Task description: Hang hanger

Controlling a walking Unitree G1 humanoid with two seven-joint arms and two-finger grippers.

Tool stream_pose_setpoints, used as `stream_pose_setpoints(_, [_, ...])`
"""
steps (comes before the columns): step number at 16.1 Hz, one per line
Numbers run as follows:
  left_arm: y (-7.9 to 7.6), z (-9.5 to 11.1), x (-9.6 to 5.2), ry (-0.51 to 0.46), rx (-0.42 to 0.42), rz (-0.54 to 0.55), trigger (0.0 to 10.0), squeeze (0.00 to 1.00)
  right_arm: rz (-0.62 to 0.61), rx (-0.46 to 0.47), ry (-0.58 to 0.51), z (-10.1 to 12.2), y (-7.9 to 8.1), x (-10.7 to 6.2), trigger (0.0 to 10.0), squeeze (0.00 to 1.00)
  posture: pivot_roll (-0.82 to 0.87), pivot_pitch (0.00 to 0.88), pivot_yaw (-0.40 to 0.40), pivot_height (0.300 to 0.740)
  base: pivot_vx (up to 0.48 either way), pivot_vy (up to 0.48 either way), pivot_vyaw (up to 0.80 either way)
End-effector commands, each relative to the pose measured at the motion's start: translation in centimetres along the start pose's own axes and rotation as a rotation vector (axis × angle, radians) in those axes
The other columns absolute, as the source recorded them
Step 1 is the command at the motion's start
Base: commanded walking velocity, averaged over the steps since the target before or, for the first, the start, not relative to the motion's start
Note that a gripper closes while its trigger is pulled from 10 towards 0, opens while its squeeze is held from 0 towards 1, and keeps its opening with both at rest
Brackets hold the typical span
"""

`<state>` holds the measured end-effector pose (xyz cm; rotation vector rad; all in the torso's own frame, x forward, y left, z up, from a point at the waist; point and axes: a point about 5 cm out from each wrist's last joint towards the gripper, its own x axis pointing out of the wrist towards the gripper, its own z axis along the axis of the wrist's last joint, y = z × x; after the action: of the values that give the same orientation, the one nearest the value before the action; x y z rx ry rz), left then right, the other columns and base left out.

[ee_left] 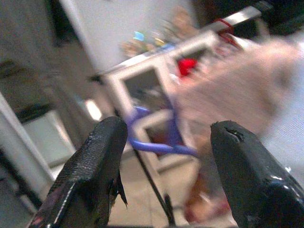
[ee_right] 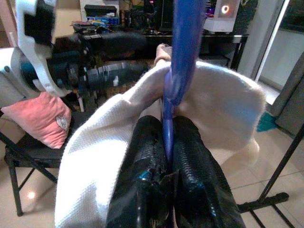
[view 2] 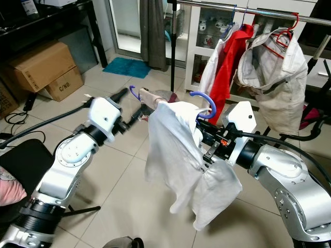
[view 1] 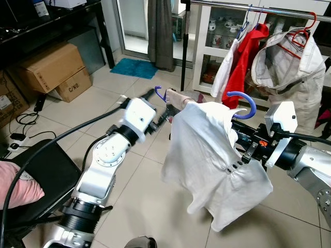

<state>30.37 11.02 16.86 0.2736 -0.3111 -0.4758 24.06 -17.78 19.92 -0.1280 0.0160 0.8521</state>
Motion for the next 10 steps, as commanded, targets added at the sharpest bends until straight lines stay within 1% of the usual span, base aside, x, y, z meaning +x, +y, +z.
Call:
stream_pose_setpoints(1, [0.1,-1.1,-0.7,0.022,-0.054,0.045,10.0,0.00,-0.006,-0.023,-0.017,0.7,-0.3,-0.1,10.0,0.00,-0.09,0.000,0.080,0.740,0.000,0.000,0.00])
stream_pose_setpoints(2, [-0.2,-2.3,-1.2,0.070,-0.096,0.039,10.0,0.00,-0.007,-0.025,-0.019,0.7,-0.4,-0.1,10.0,0.00,-0.09,0.000,0.080,0.740,0.000,0.000,0.00])
stream_pose_setpoints(4, [-0.3,-3.0,-1.4,0.107,-0.133,0.033,10.0,0.00,-0.007,-0.028,-0.021,0.9,-0.4,-0.1,10.0,0.00,-0.09,0.000,0.080,0.740,0.000,0.000,0.00])
stream_pose_setpoints(5, [-0.5,-3.7,-1.4,0.155,-0.161,-0.013,10.0,0.00,-0.004,-0.031,-0.023,1.0,-0.4,-0.1,10.0,0.00,-0.09,0.000,0.078,0.740,0.000,0.000,0.00])
stream_pose_setpoints(6, [-0.8,-4.6,-1.5,0.217,-0.149,-0.112,10.0,0.00,0.014,-0.036,-0.021,1.2,-0.2,-0.1,10.0,0.00,-0.09,0.000,0.077,0.740,0.000,0.000,0.00])
stream_pose_setpoints(8, [-0.4,-5.6,-1.6,0.279,-0.122,-0.194,10.0,0.00,0.028,-0.037,-0.023,1.4,-0.1,-0.2,10.0,0.00,-0.09,0.000,0.077,0.740,0.000,0.000,0.00])
stream_pose_setpoints(10, [-0.4,-5.6,-1.5,0.276,-0.129,-0.235,10.0,0.00,0.033,-0.036,-0.024,1.4,0.0,-0.2,10.0,0.00,-0.09,0.000,0.082,0.740,0.000,0.000,0.00])
